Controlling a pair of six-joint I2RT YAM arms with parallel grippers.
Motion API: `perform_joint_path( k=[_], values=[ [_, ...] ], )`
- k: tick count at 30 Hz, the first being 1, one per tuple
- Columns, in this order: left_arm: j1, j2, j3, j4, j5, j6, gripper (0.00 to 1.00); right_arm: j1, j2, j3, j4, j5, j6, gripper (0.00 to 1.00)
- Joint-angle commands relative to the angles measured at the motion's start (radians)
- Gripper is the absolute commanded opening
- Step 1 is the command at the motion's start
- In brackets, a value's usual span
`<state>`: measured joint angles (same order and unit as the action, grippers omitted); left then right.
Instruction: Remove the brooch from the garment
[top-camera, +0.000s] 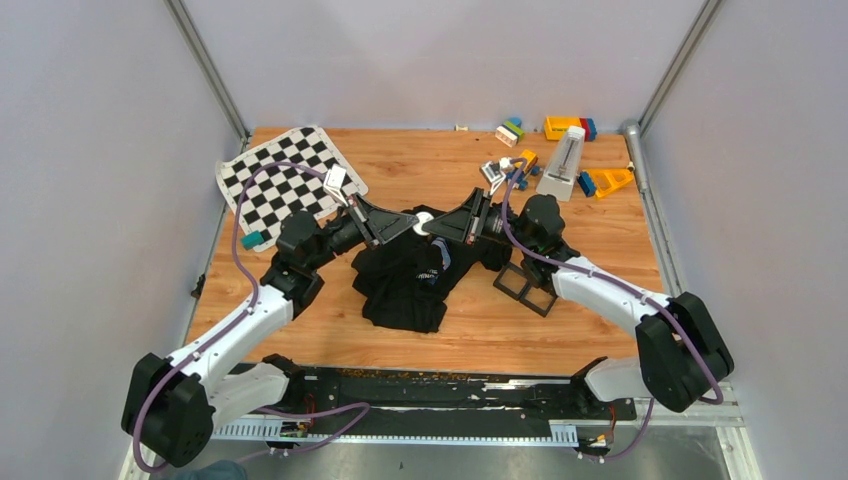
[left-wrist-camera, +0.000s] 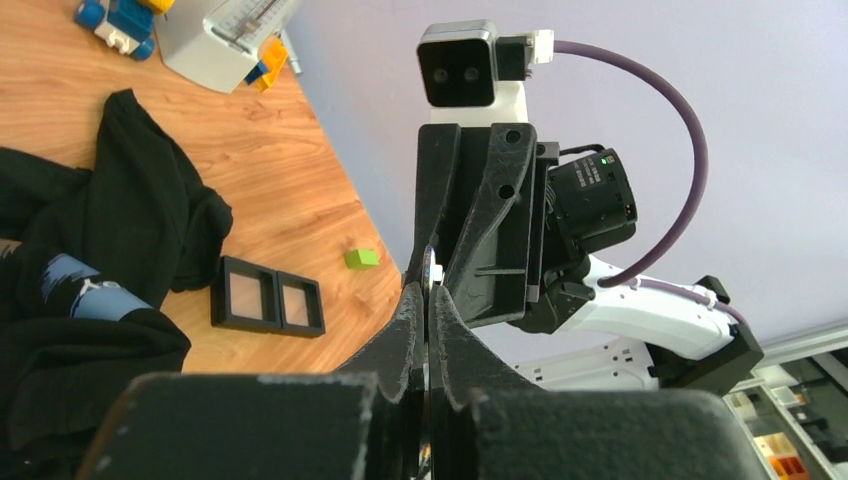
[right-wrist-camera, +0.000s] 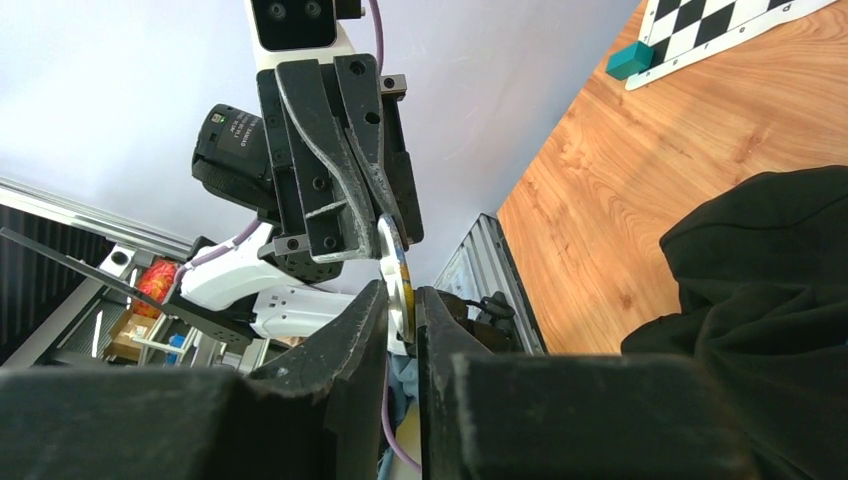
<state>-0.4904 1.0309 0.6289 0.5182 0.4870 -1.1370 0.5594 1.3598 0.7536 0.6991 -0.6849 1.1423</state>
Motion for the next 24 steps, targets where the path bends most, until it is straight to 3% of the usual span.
perform_joint_path(
  k=[1, 10, 24],
  values=[
    [-0.014, -0.052, 0.027, 0.149, 0.044, 0.069, 0.0, -0.004, 0.018, 0.038, -0.043, 0.013, 0.014, 0.13],
    [-0.029, -0.093, 0.062, 0.048, 0.04, 0.167, 0.0, -0.003, 0.02, 0.061, -0.163, 0.035, 0.007, 0.14],
    [-0.043, -0.117, 0.064, 0.083, 0.061, 0.214, 0.0, -0.005, 0.018, 0.046, -0.203, 0.055, 0.014, 0.15]
  ],
)
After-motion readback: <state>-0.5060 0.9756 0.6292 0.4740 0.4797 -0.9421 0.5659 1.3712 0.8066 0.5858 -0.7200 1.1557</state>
